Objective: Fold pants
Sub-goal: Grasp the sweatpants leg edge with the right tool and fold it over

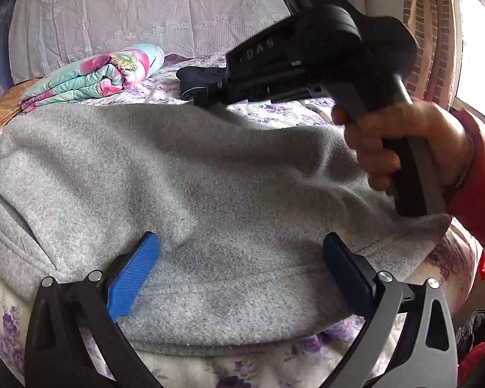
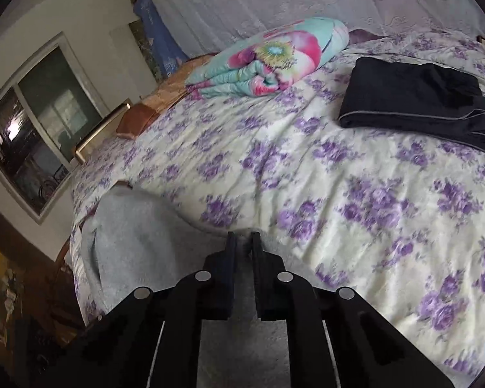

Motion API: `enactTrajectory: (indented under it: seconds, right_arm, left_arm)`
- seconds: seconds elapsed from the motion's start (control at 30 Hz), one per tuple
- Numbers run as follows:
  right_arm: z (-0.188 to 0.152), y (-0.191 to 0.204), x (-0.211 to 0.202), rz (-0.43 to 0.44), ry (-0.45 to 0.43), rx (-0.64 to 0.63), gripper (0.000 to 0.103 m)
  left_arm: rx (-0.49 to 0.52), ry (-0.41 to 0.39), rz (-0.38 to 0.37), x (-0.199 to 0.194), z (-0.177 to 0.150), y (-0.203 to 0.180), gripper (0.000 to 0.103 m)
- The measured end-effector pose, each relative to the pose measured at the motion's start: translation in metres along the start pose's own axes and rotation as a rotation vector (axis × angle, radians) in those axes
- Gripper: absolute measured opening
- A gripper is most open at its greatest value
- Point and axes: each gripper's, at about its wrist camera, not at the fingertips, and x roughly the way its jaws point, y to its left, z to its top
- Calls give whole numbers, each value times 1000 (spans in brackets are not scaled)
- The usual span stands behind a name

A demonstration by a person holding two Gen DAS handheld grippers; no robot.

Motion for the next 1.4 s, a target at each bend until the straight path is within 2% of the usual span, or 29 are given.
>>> enactTrajectory:
  seconds: [0.03, 0.07, 0.13, 0.17, 0.2, 0.3, 0.37, 0.43, 0.47, 0.53, 0.6, 0.63, 0.67, 0.77, 0.8, 0.9, 0.93, 0.97, 1.0, 1.03, 1.1, 1.17, 1.2, 1.27, 1.37, 1.4]
  right_arm:
    - [10, -8, 3, -70, -24, 8, 0]
    - [16, -17, 13, -105, -13, 14, 0]
    - [18, -36, 46, -103, 88, 61, 0]
    - [14, -42, 57, -117, 117, 79, 0]
    - [10, -46, 58, -117, 111, 97, 0]
    - [8, -40, 21, -25, 8, 126, 4]
    - [7, -23, -9, 2, -34, 75, 4]
    - [0, 1, -25, -1, -29, -16, 5]
    - [-5, 14, -23, -10, 2, -72, 5]
    - [-18, 32, -2, -36, 99, -146, 5]
    - [-28, 31, 35, -88, 172, -155, 6]
    - [-28, 24, 52, -131, 180, -148, 0]
    - [-22, 17, 61, -123, 163, -121, 0]
    - [3, 1, 53, -118, 81, 14, 0]
    - [7, 2, 42, -121, 47, 19, 6]
    - [-1, 23, -1, -55, -8, -44, 6]
    - [-8, 32, -12, -52, -10, -79, 11]
    - [-16, 37, -17, -60, 9, -105, 20]
    - [-25, 40, -16, -78, 39, -121, 45]
    - [-33, 39, -7, -103, 75, -134, 53]
    - [-44, 30, 24, -190, 145, -166, 51]
    - [-38, 14, 35, -147, 129, -101, 52]
    - [-32, 9, 28, -132, 100, -35, 44]
    - [-24, 6, 3, -119, -2, 30, 43]
    - [-35, 19, -44, -124, -93, -24, 45]
    - [-43, 23, -55, -136, -95, -51, 54]
  left_arm:
    - [0, 1, 2, 0, 0, 0, 98]
    - [1, 3, 4, 0, 0, 0, 98]
    - [3, 6, 9, 0, 0, 1, 98]
    - [5, 7, 10, 1, 0, 0, 98]
    - [6, 9, 11, 1, 0, 1, 98]
    - [10, 7, 12, 1, 0, 0, 98]
    - [7, 6, 12, 1, 0, 0, 98]
    - [3, 2, 12, 1, 0, 0, 98]
    - [-1, 1, 14, 1, 0, -1, 98]
    - [-3, 2, 19, 1, 0, -1, 98]
    - [0, 7, 23, 2, 0, -1, 98]
    - [0, 9, 26, 2, 1, -1, 98]
    - [2, 12, 33, 2, 1, -1, 98]
    - [8, 16, 38, 2, 1, -3, 98]
    - [12, 16, 36, 1, 0, -3, 98]
    - [10, 8, 19, 0, -1, -1, 98]
    - [6, 6, 14, 0, 0, 0, 98]
    - [4, 7, 13, 0, 0, 0, 98]
    - [4, 7, 15, 1, 1, 0, 98]
    - [3, 7, 17, 1, 1, 0, 98]
    - [3, 11, 22, 3, 2, 0, 98]
    - [8, 20, 27, 4, 4, 0, 98]
    - [8, 26, 25, 4, 4, 0, 98]
    - [17, 52, 32, 3, 4, -1, 98]
    - [-9, 105, 37, -12, 16, 0, 98]
    - [-7, 83, 29, -24, 21, 2, 98]
